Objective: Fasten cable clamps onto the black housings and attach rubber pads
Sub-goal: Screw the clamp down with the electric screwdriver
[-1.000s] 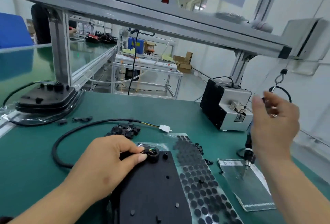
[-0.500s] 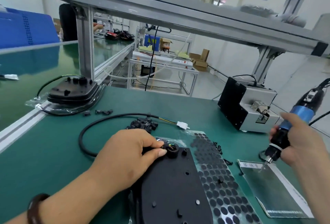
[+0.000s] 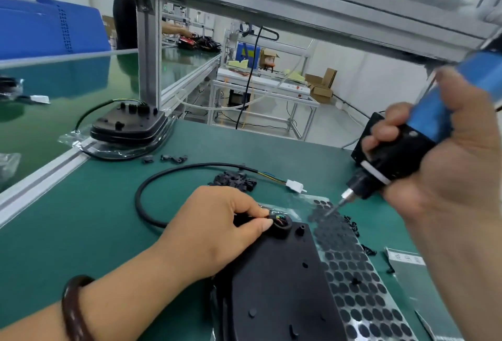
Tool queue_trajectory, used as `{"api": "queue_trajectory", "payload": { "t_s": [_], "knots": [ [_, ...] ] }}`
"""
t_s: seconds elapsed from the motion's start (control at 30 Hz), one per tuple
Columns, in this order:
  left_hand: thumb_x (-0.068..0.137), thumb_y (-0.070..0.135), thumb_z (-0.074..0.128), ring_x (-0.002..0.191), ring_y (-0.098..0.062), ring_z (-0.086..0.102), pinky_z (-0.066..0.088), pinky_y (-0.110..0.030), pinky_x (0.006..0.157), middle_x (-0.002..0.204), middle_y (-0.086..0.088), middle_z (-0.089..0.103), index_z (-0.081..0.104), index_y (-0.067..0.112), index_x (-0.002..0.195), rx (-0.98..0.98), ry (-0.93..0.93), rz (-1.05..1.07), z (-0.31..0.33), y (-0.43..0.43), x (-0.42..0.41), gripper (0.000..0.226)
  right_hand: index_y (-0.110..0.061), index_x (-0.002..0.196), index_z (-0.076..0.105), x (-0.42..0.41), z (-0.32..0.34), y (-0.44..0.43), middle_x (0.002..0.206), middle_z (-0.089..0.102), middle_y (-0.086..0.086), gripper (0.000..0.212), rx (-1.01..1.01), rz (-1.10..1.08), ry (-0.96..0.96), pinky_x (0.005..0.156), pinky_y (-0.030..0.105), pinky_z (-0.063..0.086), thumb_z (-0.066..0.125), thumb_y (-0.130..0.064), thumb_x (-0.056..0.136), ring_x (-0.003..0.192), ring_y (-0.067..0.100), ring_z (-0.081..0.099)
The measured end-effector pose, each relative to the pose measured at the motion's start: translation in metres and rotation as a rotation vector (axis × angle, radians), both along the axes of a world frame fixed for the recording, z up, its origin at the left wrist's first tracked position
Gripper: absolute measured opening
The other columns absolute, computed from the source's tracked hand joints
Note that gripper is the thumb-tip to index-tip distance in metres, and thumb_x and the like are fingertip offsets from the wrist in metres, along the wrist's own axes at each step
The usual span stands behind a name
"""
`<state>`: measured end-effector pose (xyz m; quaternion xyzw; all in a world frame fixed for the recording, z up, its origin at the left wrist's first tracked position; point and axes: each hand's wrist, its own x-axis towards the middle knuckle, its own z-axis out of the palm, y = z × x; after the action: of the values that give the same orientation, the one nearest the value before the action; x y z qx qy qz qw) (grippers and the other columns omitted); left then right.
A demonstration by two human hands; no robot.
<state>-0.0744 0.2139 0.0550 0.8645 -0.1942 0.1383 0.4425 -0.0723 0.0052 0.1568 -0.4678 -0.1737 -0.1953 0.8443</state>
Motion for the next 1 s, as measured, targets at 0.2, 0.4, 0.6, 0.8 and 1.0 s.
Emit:
{"api": "queue_trajectory", "payload": {
  "t_s": [0.2, 0.4, 0.6, 0.8, 1.0],
  "knots": [
    [0.074, 0.038, 0.076, 0.087, 0.014, 0.059, 0.045, -0.008, 0.081, 0.087, 0.036, 0.064, 0.073, 0.038, 0.079, -0.055, 0.066, -0.028, -0.005, 0.001, 0.004, 0.005, -0.022, 0.100, 0.045, 0.011, -0.005, 0.051, 0.061, 0.053, 0.002, 0.027, -0.089, 0.027, -0.096, 0.051, 0.027, 0.045, 0.064, -0.025, 0.082, 0.047, 0.016, 0.049],
    [0.073, 0.037, 0.078, 0.085, 0.013, 0.060, 0.041, -0.005, 0.076, 0.084, 0.032, 0.066, 0.073, 0.040, 0.077, -0.095, 0.084, -0.067, -0.007, 0.001, 0.007, 0.007, -0.026, 0.094, 0.046, 0.018, -0.021, 0.065, 0.060, 0.052, 0.004, 0.018, -0.198, 0.024, -0.101, 0.046, 0.029, 0.041, 0.060, -0.024, 0.083, 0.044, 0.020, 0.048],
    [0.072, 0.041, 0.078, 0.084, 0.010, 0.061, 0.044, -0.008, 0.077, 0.086, 0.030, 0.064, 0.065, 0.052, 0.068, -0.069, 0.017, -0.070, -0.007, 0.002, 0.008, 0.018, -0.025, 0.094, 0.047, 0.022, -0.021, 0.066, 0.058, 0.053, 0.004, 0.018, -0.210, 0.046, -0.104, 0.046, 0.029, 0.042, 0.060, -0.024, 0.082, 0.043, 0.020, 0.048],
    [0.069, 0.053, 0.068, 0.085, 0.008, 0.061, 0.048, -0.014, 0.076, 0.089, 0.029, 0.064, 0.061, 0.062, 0.073, -0.024, -0.049, -0.095, -0.008, 0.002, 0.010, 0.012, -0.026, 0.093, 0.048, 0.026, -0.018, 0.068, 0.058, 0.053, 0.005, 0.025, -0.248, 0.078, -0.114, 0.045, 0.028, 0.042, 0.067, -0.027, 0.077, 0.042, 0.021, 0.048],
    [0.068, 0.058, 0.062, 0.085, 0.009, 0.061, 0.049, -0.015, 0.074, 0.091, 0.031, 0.062, 0.056, 0.070, 0.075, -0.025, -0.082, -0.123, -0.010, 0.001, 0.012, 0.014, -0.027, 0.091, 0.049, 0.029, -0.020, 0.070, 0.056, 0.052, 0.006, 0.025, -0.268, 0.096, -0.129, 0.046, 0.029, 0.042, 0.066, -0.031, 0.074, 0.041, 0.021, 0.047]
  ]
}}
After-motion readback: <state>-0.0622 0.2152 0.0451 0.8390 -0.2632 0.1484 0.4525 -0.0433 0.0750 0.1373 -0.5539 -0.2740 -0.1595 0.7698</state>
